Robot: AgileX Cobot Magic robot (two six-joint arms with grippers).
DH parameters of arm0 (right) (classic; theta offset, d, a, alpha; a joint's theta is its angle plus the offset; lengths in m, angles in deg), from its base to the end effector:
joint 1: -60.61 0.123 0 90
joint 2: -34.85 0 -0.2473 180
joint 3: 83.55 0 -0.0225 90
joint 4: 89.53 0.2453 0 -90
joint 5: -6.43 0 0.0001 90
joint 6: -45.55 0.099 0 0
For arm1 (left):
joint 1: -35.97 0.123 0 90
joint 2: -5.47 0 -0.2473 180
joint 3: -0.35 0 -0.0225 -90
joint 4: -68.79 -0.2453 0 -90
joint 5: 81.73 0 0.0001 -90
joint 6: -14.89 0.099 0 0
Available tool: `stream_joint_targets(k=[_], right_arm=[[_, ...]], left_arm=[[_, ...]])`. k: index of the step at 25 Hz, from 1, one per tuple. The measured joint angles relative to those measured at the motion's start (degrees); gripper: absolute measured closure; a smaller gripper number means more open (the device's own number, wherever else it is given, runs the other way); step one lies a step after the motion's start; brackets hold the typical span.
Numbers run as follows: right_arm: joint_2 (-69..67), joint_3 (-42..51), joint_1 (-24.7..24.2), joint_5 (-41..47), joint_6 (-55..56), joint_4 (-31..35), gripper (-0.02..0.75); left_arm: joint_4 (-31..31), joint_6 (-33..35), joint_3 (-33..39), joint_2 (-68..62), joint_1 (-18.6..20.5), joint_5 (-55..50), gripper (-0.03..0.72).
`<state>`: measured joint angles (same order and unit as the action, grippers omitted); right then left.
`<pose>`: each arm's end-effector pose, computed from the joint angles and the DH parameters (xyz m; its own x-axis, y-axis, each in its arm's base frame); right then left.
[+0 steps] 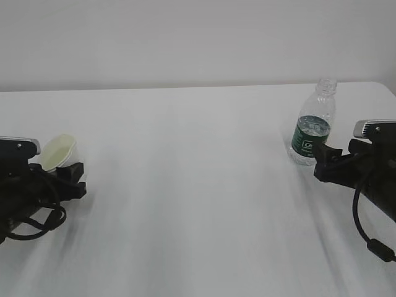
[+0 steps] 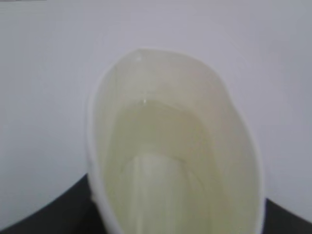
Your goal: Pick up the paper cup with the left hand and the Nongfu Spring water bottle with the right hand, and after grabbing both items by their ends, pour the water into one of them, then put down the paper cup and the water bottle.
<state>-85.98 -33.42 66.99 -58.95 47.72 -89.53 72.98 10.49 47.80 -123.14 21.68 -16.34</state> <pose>0.2811 0.0314 0.0700 -0.2709 0.0078 -0.9626 -0.1009 0.9942 0.0365 0.2787 -0.0642 0.0380 -0.3609 -0.0183 -0.9324 0.1483 0.9860 -0.0768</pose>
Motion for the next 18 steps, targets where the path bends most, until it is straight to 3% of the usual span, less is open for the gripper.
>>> stream_joint_targets(k=[6, 12, 18], right_arm=[[0.0, 0.0, 0.0, 0.0, 0.0, 0.0, 0.150], [0.0, 0.0, 0.0, 0.0, 0.0, 0.0, 0.150], [0.0, 0.0, 0.0, 0.0, 0.0, 0.0, 0.151]], left_arm=[[-0.3, 0.0, 0.0, -0.1, 0.0, 0.2, 0.267], [-2.2, 0.0, 0.0, -0.1, 0.0, 0.2, 0.094], [-2.3, 0.0, 0.1, -0.1, 0.0, 0.2, 0.063]])
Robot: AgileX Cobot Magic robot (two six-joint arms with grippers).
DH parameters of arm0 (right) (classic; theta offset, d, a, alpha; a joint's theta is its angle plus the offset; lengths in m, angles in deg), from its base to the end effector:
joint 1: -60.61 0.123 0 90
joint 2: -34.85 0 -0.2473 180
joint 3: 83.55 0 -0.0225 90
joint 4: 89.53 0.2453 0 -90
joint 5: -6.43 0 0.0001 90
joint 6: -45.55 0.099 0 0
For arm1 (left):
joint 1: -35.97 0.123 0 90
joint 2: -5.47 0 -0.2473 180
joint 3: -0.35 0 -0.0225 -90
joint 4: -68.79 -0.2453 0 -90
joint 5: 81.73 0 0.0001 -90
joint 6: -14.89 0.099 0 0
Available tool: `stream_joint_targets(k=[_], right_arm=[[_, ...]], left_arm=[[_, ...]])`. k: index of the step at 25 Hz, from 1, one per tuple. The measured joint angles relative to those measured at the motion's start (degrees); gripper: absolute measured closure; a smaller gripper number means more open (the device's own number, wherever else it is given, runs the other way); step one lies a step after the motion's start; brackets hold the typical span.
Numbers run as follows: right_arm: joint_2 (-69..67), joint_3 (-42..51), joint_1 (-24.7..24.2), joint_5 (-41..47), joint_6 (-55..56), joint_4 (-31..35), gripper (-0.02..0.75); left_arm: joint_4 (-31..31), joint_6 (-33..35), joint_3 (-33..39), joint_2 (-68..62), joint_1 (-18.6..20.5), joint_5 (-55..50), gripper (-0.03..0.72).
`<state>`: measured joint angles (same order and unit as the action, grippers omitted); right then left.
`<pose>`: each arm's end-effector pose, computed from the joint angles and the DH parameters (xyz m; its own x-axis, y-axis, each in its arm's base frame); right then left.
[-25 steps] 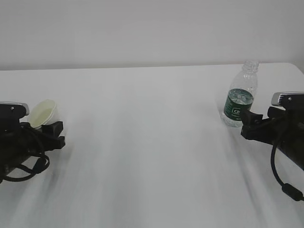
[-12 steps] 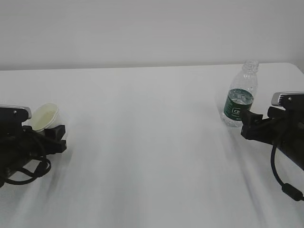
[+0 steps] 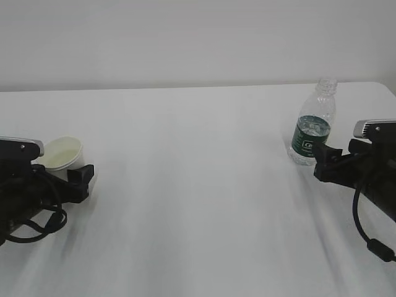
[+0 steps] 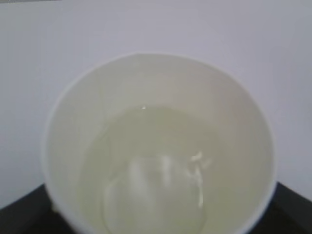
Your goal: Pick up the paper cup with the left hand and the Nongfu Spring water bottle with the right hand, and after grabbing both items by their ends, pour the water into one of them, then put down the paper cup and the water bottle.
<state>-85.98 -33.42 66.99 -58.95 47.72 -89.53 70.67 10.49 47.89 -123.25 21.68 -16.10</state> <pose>0.2811 0.0314 0.0700 -0.2709 0.0078 -0.9626 -0.1009 0.9942 0.0365 0.2776 -0.0677 0.0377 -0.3600 -0.0013 -0.9329 0.1879 0.9794 -0.0739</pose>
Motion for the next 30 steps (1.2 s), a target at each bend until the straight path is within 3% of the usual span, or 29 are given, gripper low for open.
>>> stream_joint_targets(k=[24, 30], right_arm=[[0.1, 0.0, 0.0, 0.0, 0.0, 0.0, 0.150], [0.1, 0.0, 0.0, 0.0, 1.8, -8.2, 0.151]], left_arm=[[-0.9, 0.0, 10.6, 8.4, 0.0, 0.0, 0.060], [-1.1, -0.3, 13.0, 10.3, 0.0, 0.0, 0.071]])
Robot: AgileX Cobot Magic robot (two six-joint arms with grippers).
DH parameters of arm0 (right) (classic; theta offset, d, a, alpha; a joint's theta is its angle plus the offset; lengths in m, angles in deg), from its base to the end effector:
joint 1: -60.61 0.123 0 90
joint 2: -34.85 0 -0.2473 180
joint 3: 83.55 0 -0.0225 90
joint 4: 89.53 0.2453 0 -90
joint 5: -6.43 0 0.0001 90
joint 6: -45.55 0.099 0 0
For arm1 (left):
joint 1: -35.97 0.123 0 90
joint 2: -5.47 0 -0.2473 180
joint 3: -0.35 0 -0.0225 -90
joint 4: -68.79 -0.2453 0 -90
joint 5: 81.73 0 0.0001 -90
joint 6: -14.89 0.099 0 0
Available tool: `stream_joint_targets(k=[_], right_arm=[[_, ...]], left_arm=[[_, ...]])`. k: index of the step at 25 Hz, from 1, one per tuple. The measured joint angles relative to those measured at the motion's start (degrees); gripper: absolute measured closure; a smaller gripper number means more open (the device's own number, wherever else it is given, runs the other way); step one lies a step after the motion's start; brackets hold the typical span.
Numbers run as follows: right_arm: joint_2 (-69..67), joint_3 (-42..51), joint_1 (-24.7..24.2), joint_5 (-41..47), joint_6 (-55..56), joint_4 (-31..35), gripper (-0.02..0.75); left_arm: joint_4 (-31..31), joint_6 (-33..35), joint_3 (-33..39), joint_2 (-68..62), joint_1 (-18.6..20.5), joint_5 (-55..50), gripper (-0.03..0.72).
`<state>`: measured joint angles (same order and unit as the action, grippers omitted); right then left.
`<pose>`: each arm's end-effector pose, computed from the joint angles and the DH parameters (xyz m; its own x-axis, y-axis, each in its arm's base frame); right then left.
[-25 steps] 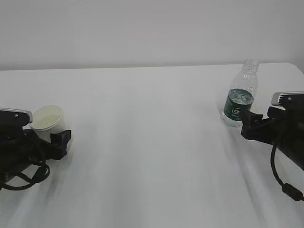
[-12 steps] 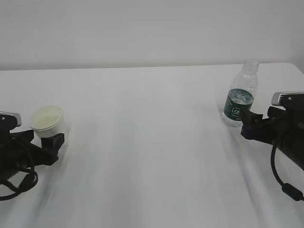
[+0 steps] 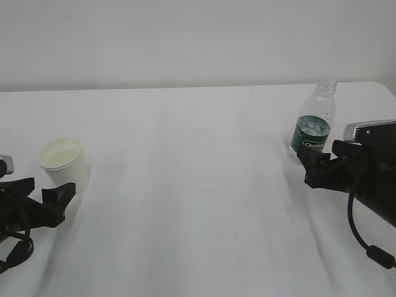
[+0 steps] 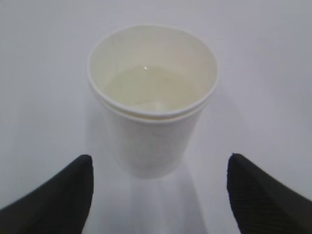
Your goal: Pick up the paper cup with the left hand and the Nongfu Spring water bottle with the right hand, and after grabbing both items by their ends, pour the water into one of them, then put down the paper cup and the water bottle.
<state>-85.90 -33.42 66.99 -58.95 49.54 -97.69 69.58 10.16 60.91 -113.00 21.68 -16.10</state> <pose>0.2788 0.0440 0.0702 -0.2716 -0.0204 -0.9622 -0.2309 0.9719 0.0446 0.2284 -0.0569 0.0561 -0.4042 0.0120 -0.9146 0.2008 0.9767 -0.0759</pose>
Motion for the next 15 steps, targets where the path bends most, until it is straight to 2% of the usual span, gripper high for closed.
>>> stream_joint_targets(k=[15], right_arm=[[6.2, -1.4, 0.0, 0.8, 0.7, -1.2, 0.151]], left_arm=[[-2.2, -0.3, 0.6, 3.7, 0.0, 0.0, 0.101]])
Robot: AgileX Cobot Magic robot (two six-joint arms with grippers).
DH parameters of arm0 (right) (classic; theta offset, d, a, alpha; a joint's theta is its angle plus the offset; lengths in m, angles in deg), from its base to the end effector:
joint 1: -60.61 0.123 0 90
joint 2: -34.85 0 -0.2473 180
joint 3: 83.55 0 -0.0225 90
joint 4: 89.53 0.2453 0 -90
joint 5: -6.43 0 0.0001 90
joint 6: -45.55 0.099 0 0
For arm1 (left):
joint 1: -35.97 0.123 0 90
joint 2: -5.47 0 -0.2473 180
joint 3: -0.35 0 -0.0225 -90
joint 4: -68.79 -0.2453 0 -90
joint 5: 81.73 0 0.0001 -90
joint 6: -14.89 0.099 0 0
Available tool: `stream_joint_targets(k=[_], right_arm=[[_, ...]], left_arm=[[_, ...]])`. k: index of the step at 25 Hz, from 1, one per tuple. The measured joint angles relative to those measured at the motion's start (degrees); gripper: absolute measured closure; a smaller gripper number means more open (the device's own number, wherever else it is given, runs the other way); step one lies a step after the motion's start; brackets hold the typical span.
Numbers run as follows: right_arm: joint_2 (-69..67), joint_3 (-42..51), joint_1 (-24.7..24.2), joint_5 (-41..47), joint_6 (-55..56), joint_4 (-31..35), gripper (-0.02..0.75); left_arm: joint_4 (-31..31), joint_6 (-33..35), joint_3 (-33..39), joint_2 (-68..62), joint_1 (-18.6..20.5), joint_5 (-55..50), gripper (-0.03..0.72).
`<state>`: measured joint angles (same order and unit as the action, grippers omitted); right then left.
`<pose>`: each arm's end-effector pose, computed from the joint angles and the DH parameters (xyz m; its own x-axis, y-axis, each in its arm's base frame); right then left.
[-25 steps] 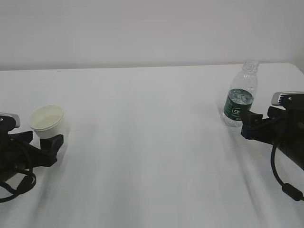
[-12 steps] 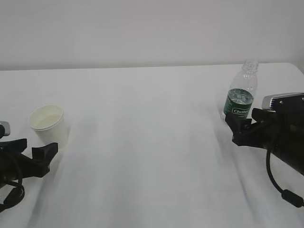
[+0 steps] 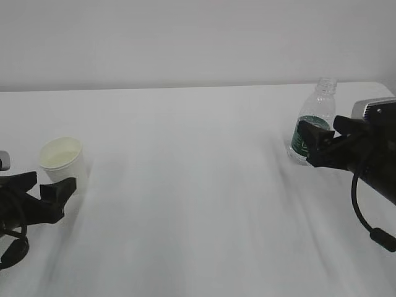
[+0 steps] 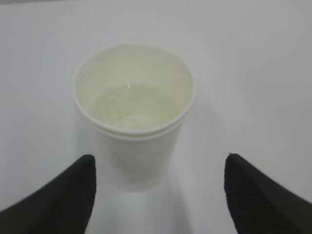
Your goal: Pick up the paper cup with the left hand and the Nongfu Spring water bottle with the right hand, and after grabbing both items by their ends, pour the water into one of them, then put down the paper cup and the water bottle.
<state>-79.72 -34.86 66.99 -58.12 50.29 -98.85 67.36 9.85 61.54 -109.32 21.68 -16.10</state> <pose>0.2883 0.0468 0.1041 -0.1587 -0.0055 -0.9873 -0.2515 0.9672 0.0351 0.2282 -0.0605 0.0699 -0.3568 0.0108 -0.9341 0.2405 0.9673 -0.0806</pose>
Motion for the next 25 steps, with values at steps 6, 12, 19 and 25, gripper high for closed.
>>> stream_joint_targets(k=[6, 12, 19, 25], right_arm=[[4.6, -3.3, 0.0, 7.0, 0.0, 0.0, 0.151], [12.5, -6.7, 0.0, 17.8, 0.0, -0.6, 0.151], [23.5, -9.3, 0.0, 28.4, 0.0, -0.8, 0.151], [33.1, -9.3, 0.0, 38.1, 0.0, -1.0, 0.151]], left_arm=[[1.0, 0.0, 0.0, 8.4, 0.0, 0.0, 0.101], [3.5, 0.0, 0.0, 18.1, 0.0, 0.0, 0.108], [6.2, 0.0, -1.7, 28.4, 0.0, 0.0, 0.165], [6.3, 0.0, -6.5, 36.7, 0.0, -6.1, 0.169]])
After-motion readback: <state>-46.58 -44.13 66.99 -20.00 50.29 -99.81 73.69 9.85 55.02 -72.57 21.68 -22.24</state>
